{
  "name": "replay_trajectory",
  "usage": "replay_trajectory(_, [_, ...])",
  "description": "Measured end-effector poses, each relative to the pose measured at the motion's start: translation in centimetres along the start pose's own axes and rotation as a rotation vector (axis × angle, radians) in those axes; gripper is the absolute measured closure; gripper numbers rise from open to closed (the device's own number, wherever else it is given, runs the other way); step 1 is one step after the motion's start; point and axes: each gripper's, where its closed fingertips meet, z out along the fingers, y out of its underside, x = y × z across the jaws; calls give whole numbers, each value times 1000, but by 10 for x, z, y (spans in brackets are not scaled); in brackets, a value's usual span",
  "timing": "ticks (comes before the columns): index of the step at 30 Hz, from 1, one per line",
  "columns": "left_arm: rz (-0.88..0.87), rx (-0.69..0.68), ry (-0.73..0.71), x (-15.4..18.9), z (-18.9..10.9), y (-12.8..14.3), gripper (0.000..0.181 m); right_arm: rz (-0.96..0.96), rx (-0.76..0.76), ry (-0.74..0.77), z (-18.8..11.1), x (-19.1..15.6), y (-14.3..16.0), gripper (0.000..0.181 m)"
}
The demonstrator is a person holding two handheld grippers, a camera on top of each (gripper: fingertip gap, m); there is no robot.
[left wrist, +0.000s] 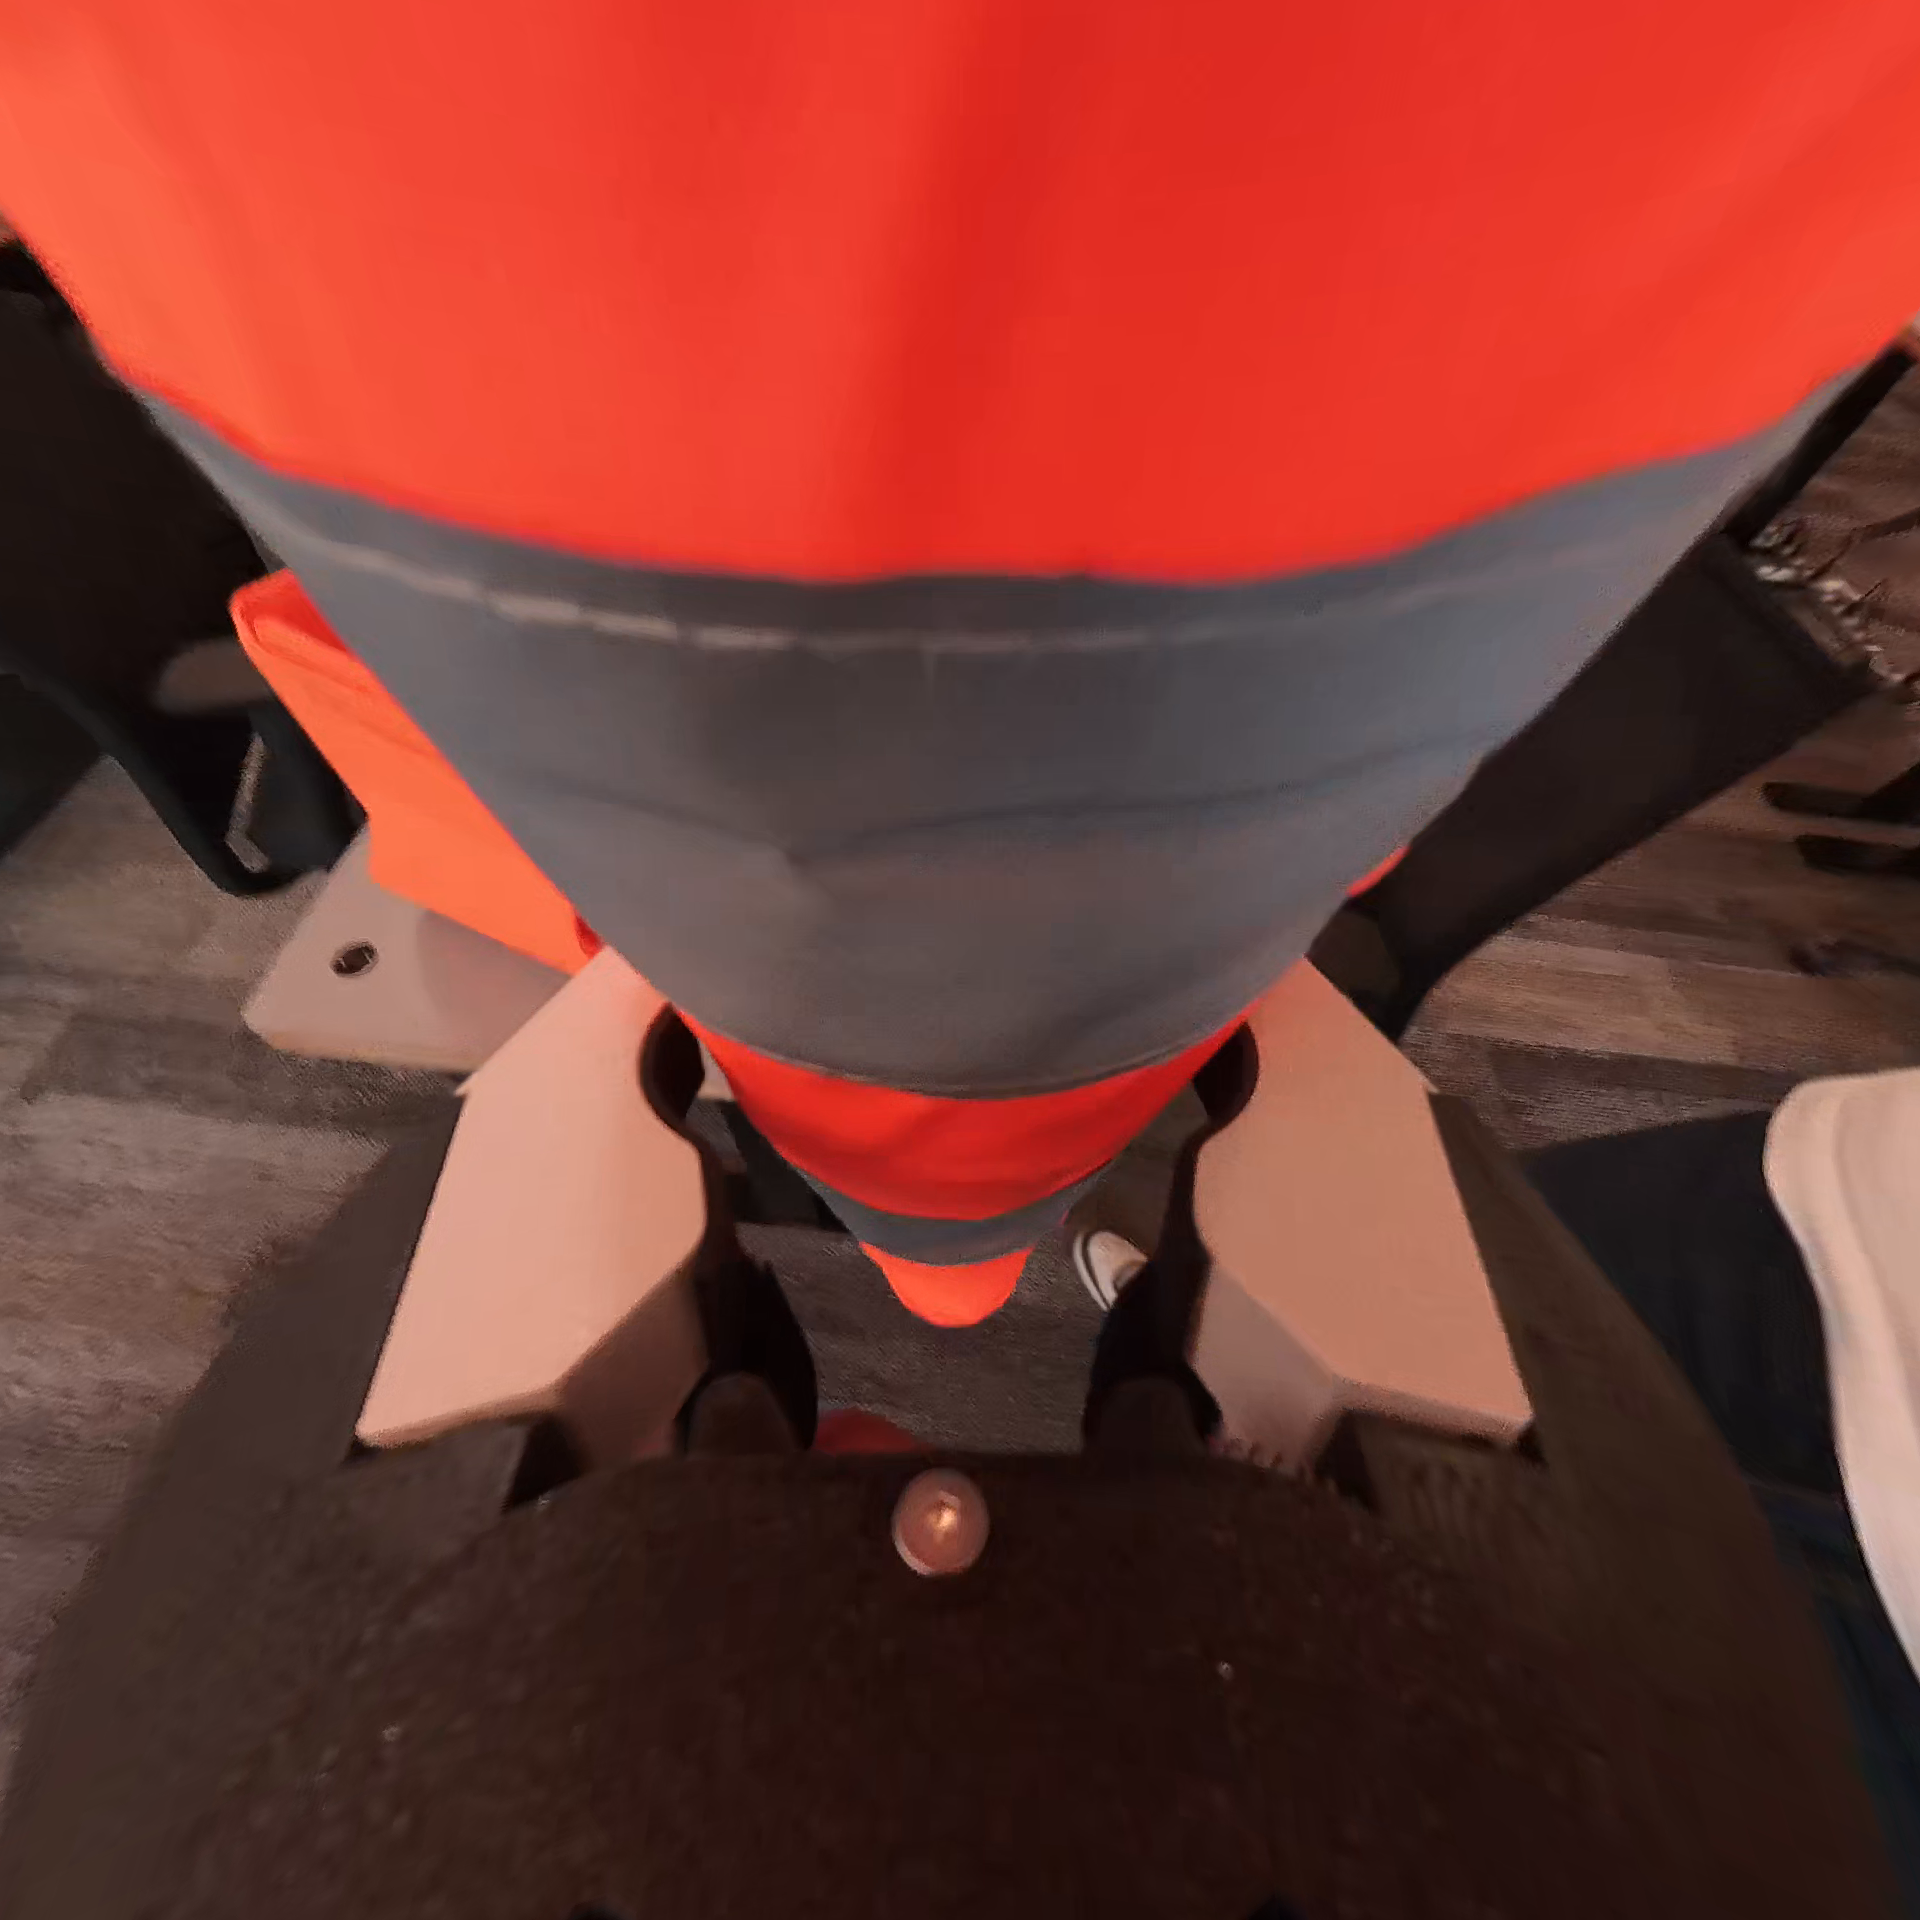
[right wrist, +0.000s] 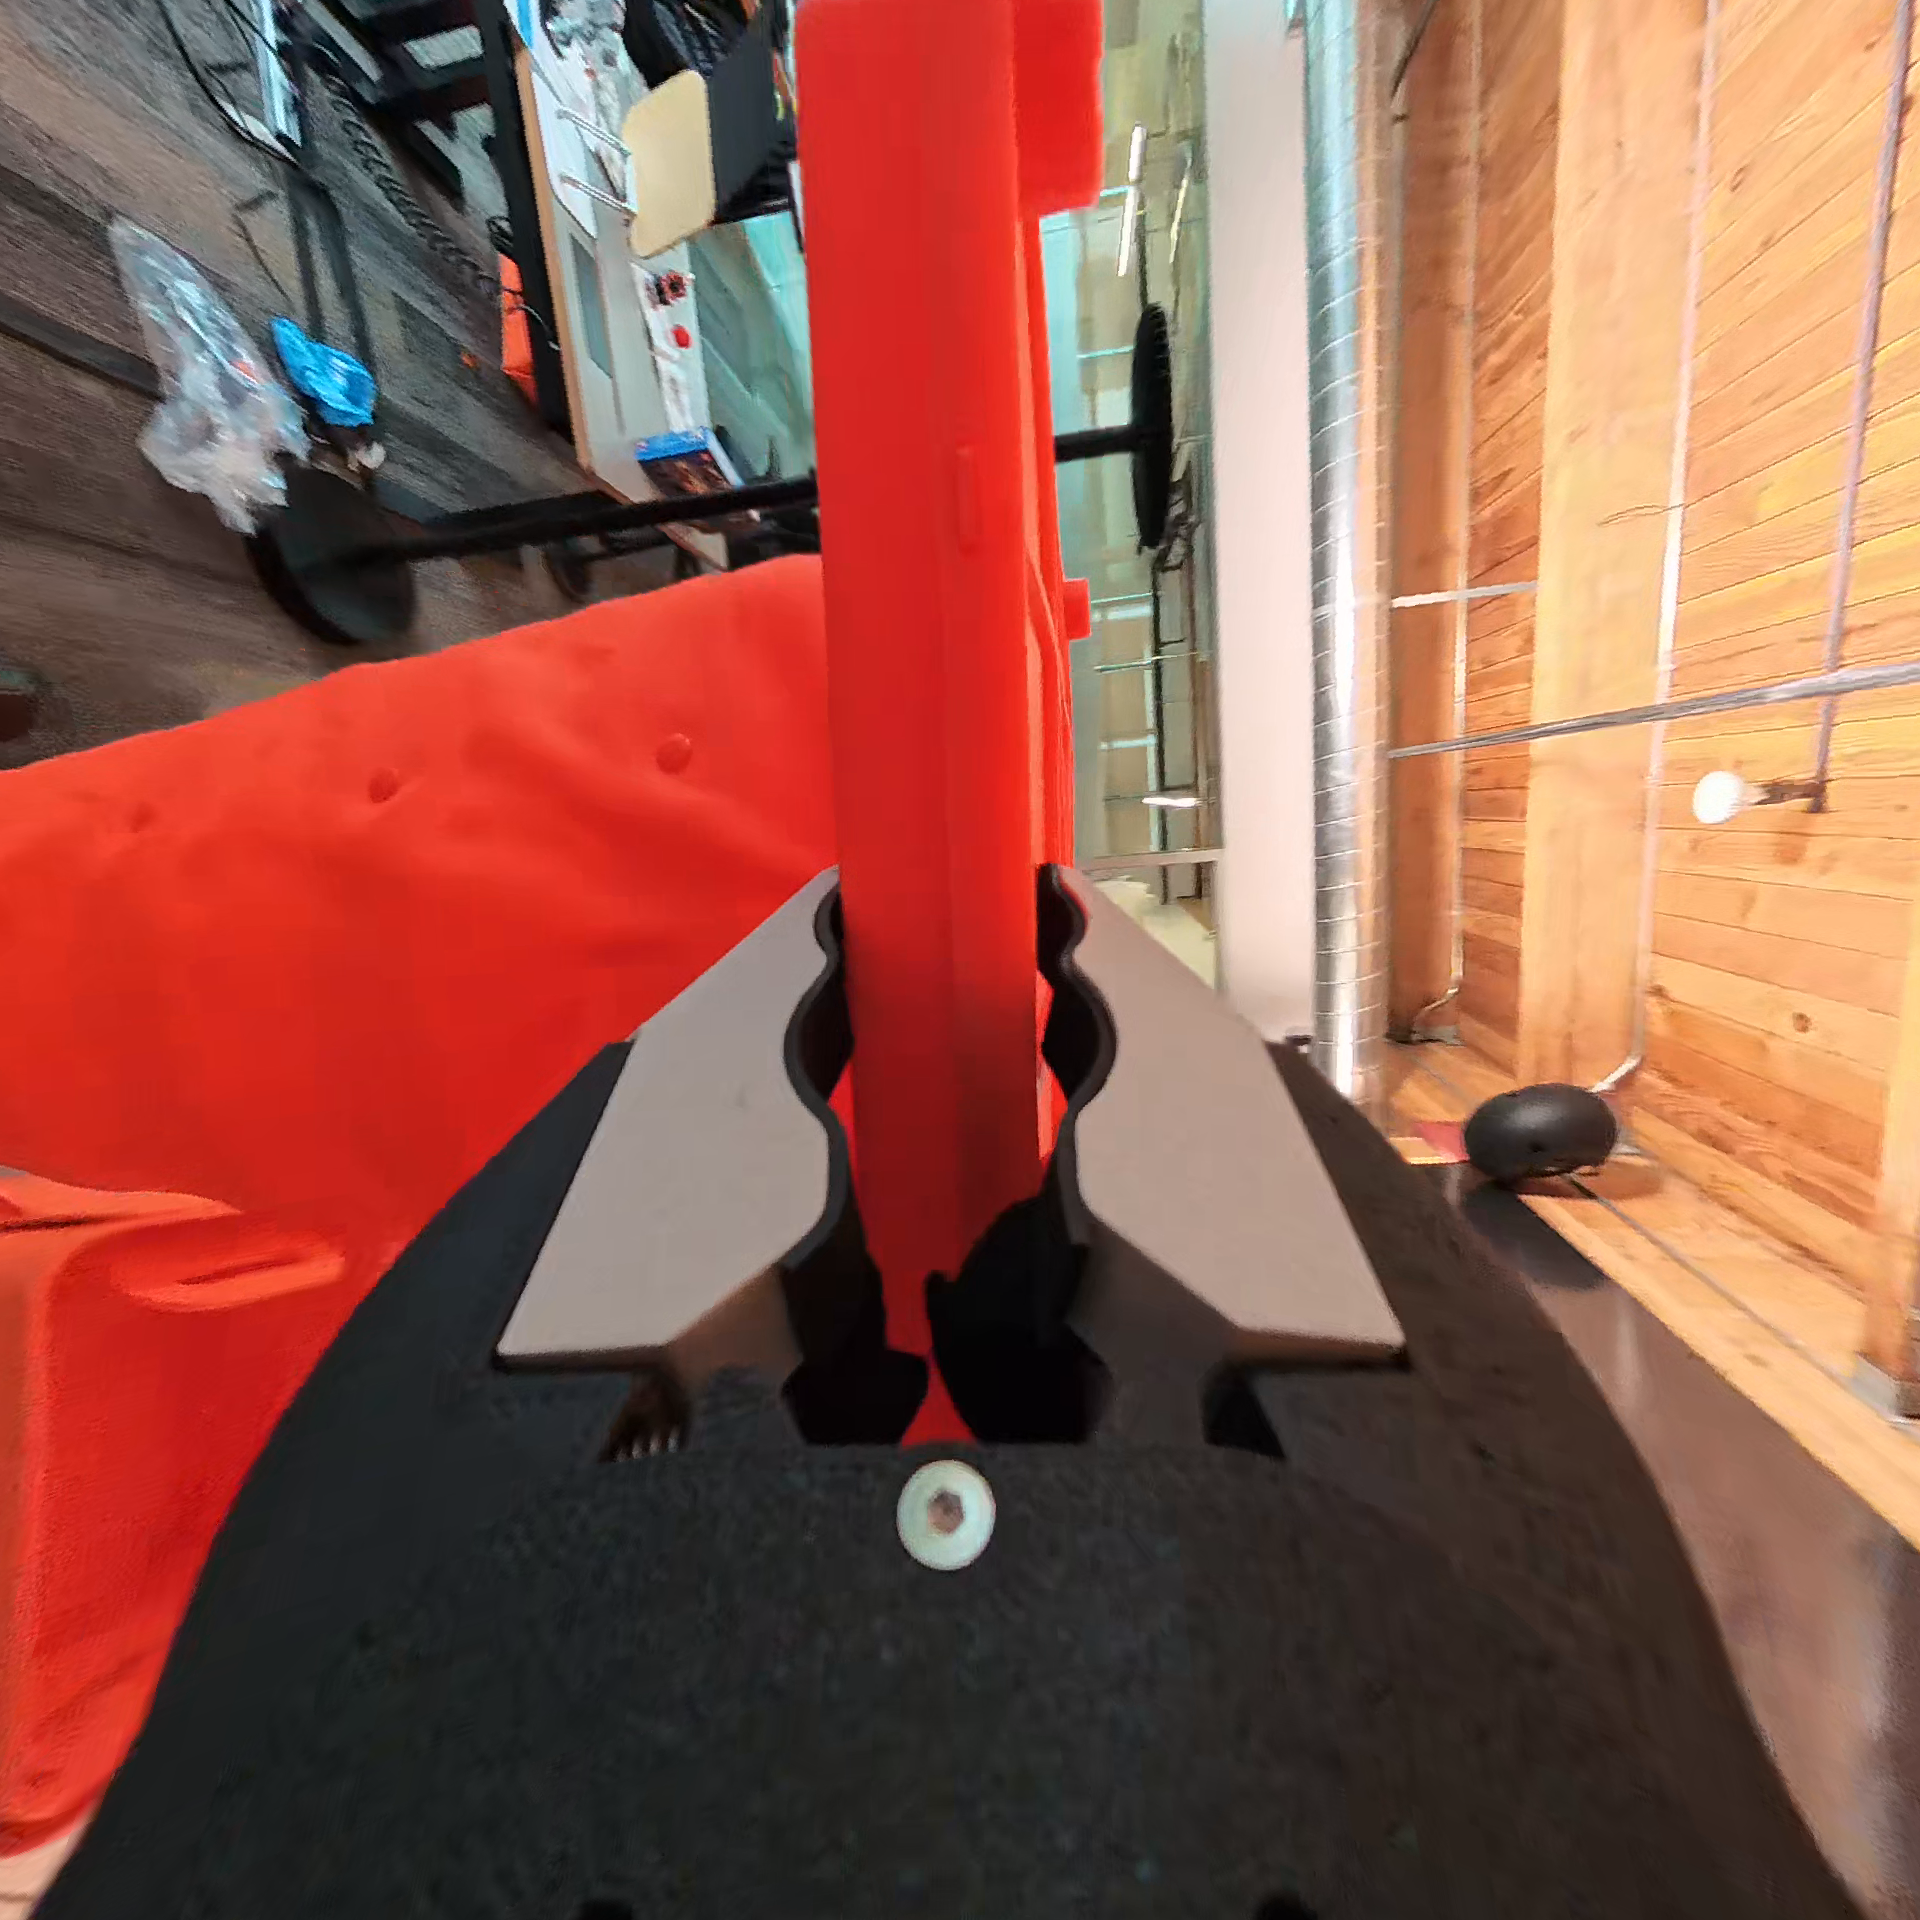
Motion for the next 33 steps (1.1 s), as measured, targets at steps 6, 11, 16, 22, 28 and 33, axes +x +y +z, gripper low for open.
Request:
replay_trajectory(6, [97, -7, -53, -68, 118, -104, 85, -83, -37, 67, -11, 37, 93, 148])
replay_trajectory(11, [132, 51, -78, -113, 215, -178, 87, -128, -66, 92, -15, 61, 181, 148])
replay_trajectory(16, [162, 54, -57, -148, 293, -223, 88, -140, -156, 96, -11, 78, 269, 148])
replay_trajectory(22, [198, 24, 17, -186, 362, -252, 94, -107, -244, 106, 10, 90, 356, 148])
replay_trajectory(28, [267, 32, 125, -213, 437, -257, 113, -103, -362, 75, 52, 75, 427, 148])
replay_trajectory(33, [286, 51, 147, -256, 484, -265, 125, -97, -456, 77, 96, 71, 479, 148])
